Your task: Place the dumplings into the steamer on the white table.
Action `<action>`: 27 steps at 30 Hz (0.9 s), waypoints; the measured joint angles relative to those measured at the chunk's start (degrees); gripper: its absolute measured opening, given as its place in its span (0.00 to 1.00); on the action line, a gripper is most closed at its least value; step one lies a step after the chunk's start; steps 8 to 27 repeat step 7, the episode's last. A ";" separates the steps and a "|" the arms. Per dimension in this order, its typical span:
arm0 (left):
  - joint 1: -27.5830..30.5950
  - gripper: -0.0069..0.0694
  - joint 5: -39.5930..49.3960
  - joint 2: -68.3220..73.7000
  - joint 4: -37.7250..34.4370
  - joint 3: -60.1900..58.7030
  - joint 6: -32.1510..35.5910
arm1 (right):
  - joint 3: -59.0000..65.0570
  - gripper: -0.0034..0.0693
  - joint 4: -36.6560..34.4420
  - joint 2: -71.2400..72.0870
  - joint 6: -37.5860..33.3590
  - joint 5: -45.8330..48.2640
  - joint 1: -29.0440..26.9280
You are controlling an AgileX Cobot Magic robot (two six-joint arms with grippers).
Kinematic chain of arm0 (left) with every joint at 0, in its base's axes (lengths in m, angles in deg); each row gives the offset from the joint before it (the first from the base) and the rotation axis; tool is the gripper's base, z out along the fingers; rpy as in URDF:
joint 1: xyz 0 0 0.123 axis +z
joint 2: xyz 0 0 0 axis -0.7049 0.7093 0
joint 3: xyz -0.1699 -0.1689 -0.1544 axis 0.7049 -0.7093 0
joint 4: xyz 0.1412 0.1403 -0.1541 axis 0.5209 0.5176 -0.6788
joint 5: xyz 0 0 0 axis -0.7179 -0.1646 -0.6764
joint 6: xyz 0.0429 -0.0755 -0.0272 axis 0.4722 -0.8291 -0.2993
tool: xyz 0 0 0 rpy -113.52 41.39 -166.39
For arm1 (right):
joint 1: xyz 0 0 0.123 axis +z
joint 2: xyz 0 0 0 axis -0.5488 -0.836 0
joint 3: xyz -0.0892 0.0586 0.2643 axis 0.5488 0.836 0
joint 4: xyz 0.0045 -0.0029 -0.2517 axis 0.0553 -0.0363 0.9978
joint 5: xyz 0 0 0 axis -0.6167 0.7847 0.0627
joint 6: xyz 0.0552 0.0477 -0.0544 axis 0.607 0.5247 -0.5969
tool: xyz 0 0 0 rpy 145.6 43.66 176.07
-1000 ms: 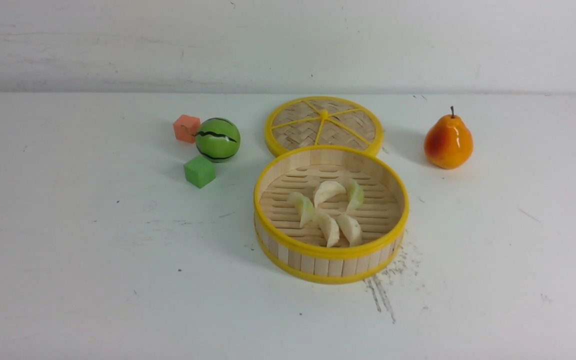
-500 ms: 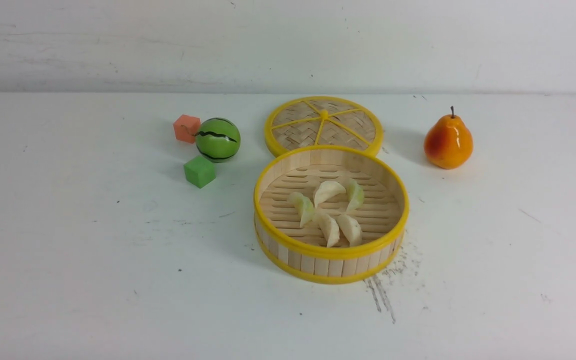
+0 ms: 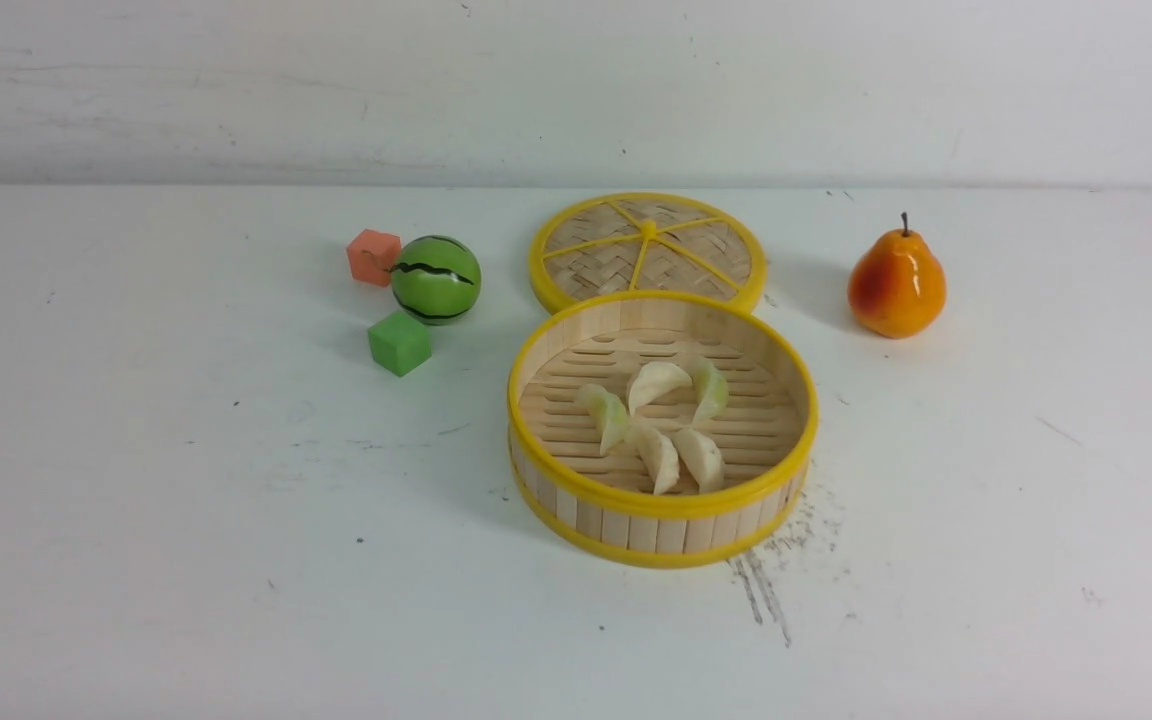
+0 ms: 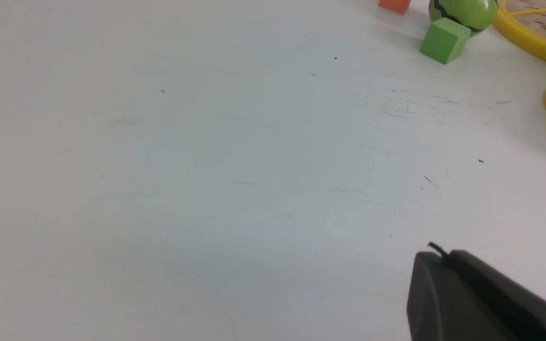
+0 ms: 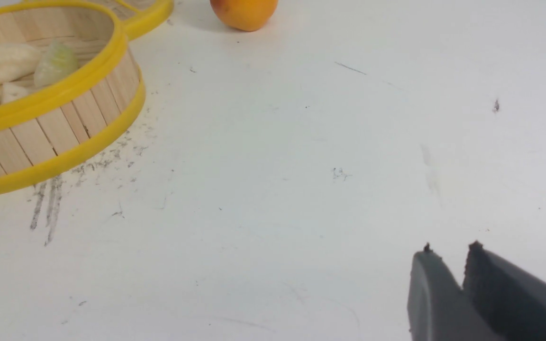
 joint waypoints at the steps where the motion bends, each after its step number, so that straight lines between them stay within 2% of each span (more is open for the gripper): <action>1: 0.00 0.08 0.00 0.00 0.00 0.00 0.00 | 0.00 0.19 0.00 0.00 0.00 0.00 0.00; 27: 0.00 0.09 0.00 0.00 0.00 0.00 0.00 | 0.00 0.21 0.00 0.00 0.00 0.00 0.00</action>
